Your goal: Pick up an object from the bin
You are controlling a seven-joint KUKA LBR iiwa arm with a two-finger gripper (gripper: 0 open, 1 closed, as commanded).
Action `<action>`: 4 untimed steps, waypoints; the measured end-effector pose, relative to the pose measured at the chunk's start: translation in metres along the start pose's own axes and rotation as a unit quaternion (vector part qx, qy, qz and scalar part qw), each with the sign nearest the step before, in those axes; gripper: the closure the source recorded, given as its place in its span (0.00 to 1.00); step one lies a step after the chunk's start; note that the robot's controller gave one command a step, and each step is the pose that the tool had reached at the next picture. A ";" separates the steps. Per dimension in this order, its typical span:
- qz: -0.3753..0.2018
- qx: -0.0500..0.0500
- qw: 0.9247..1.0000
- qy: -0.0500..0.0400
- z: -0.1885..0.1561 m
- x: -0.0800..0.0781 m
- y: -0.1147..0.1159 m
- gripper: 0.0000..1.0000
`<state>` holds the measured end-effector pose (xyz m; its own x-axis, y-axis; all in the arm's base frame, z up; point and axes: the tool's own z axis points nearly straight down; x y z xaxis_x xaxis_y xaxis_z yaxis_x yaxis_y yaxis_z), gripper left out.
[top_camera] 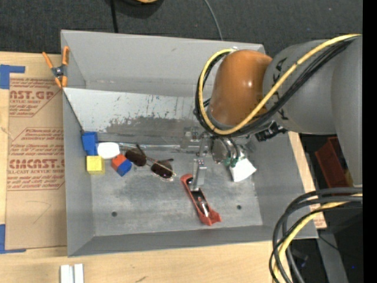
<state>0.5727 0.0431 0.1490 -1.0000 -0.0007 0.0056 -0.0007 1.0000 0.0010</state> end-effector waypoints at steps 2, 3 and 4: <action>0.023 0.000 1.000 -0.003 0.007 -0.003 0.010 0.00; -0.017 0.000 1.000 -0.005 0.047 -0.005 0.029 0.00; 0.052 -0.002 0.999 -0.005 0.078 -0.006 0.060 1.00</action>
Offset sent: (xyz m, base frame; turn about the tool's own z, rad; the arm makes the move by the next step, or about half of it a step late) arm 0.0042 0.0267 -0.0267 0.1151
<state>0.5786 0.1028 0.0711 -0.9946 0.1033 -0.0041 0.1033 0.9946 0.0042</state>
